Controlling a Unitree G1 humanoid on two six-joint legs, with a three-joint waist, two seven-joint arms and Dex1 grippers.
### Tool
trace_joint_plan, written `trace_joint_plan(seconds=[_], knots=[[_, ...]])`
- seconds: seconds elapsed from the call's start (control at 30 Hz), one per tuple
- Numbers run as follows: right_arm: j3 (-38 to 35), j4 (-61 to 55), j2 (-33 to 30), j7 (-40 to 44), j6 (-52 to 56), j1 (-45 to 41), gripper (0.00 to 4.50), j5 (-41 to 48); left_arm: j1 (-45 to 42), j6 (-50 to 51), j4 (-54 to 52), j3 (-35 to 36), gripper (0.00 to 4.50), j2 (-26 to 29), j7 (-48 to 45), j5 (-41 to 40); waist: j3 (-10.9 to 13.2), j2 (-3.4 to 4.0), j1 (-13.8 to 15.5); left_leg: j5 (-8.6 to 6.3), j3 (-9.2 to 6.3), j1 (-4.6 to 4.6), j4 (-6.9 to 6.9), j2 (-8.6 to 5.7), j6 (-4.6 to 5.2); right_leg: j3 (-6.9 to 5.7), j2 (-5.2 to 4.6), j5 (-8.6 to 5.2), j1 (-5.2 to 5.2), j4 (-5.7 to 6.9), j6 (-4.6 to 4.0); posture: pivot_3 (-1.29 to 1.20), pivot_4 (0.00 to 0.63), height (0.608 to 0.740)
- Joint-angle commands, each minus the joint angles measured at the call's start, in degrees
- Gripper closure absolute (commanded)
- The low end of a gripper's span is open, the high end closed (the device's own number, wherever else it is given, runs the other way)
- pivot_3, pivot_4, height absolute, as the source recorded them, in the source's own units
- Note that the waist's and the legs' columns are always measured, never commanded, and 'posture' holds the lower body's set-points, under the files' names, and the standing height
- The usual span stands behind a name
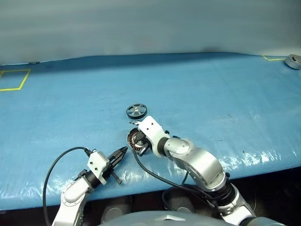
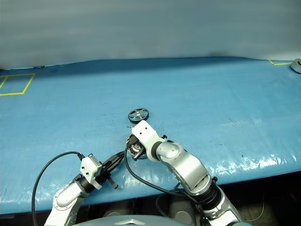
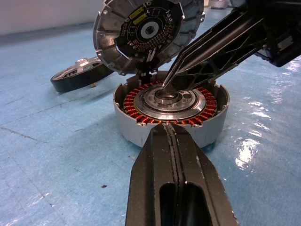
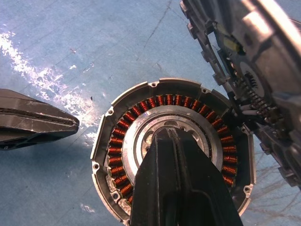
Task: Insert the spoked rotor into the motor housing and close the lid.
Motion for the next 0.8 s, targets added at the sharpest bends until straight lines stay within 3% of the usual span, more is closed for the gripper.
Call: trace_joint_plan(seconds=[0.03, 0.8], knots=[[-0.38, 0.02, 0.76, -0.19, -0.94, -1.07, 4.47, 0.14, 0.06, -1.28, -0.55, -0.87, 4.5, -0.35, 0.31, 0.15, 0.0, 0.0, -0.05, 0.0, 0.0, 0.0, 0.0, 0.0, 0.0, 0.0, 0.0, 0.0, -0.01, 0.0, 0.0, 0.0, 0.15, 0.74], [2.43, -2.46, -4.48, -0.58, 3.17, -2.54, 4.47, -0.3, 0.59, 0.88, -1.38, -2.36, 4.5, 0.17, 2.11, 0.71, 0.01, 0.02, -0.27, 0.0, -0.04, 0.0, 0.0, -0.01, 0.0, -0.05, -0.01, -0.05, -0.03, -0.01, 0.08, 0.0, 0.15, 0.74]])
